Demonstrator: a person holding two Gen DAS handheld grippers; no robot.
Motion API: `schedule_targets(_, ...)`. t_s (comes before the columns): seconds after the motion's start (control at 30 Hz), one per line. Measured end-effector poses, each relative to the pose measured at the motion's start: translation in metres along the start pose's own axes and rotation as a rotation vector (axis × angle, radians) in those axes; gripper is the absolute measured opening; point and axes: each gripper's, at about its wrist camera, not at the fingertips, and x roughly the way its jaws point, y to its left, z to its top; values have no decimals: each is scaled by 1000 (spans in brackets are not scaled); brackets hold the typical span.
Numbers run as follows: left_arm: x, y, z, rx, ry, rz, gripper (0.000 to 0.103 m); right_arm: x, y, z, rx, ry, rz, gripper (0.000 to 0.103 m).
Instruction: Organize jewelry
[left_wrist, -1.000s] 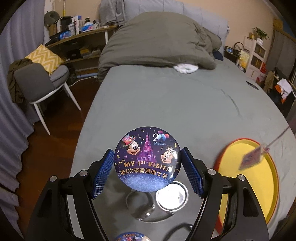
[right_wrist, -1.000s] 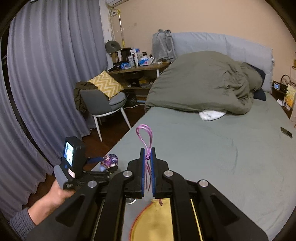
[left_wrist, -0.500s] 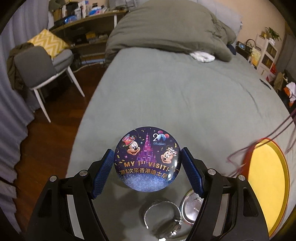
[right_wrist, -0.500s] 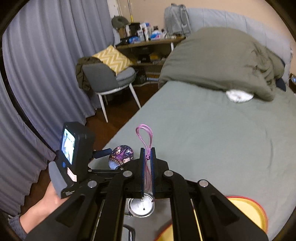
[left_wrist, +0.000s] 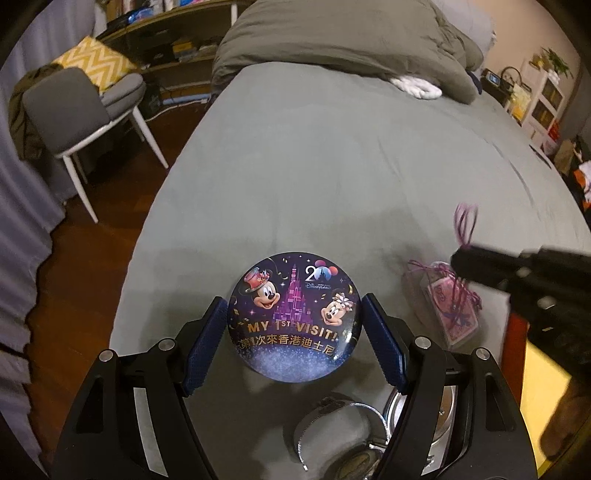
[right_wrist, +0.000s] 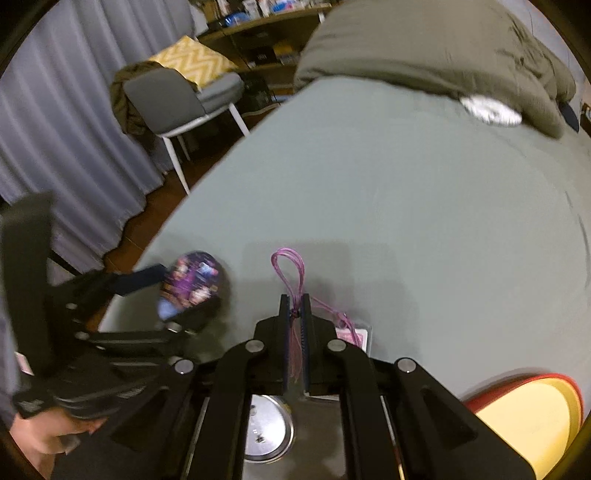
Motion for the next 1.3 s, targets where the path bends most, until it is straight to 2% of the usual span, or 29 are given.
schedule_targets(0.2,14,0,-7,23,48,27,73,20,-6,-13,17,53,-6,6)
schedule_targets(0.3,11,-1,-6,14,46,26,82,20,-11,-16,23,53,-22,9)
schedule_targets(0.33,9,0,-6,10,43,30,86,18,-13,-17,32,43,-22,26)
schedule_targets(0.37,6,0,-7,5,33,32,88,15,-15,-16,42,31,-25,55)
schedule_targets(0.43,0,3,-7,-11,11,41,92,7,-17,-16,52,0,-40,68)
schedule_targets(0.6,-20,8,-11,-35,-31,57,97,-17,-13,-15,44,-48,-26,70)
schedule_targets(0.67,-28,5,-17,-32,-37,73,97,-34,-6,-18,23,-76,-37,83)
schedule_targets(0.9,-72,-14,-45,48,-83,103,97,-88,16,-39,-62,-132,-53,86)
schedule_targets(1.1,-110,-19,-82,-33,-80,64,97,-127,28,-92,-58,-154,-46,86)
schedule_targets(1.2,-131,-23,-104,-55,-95,78,97,-141,39,-120,-46,-182,-51,86)
schedule_targets(1.3,-151,-15,-135,-168,-114,45,97,-153,53,-147,-32,-220,-47,86)
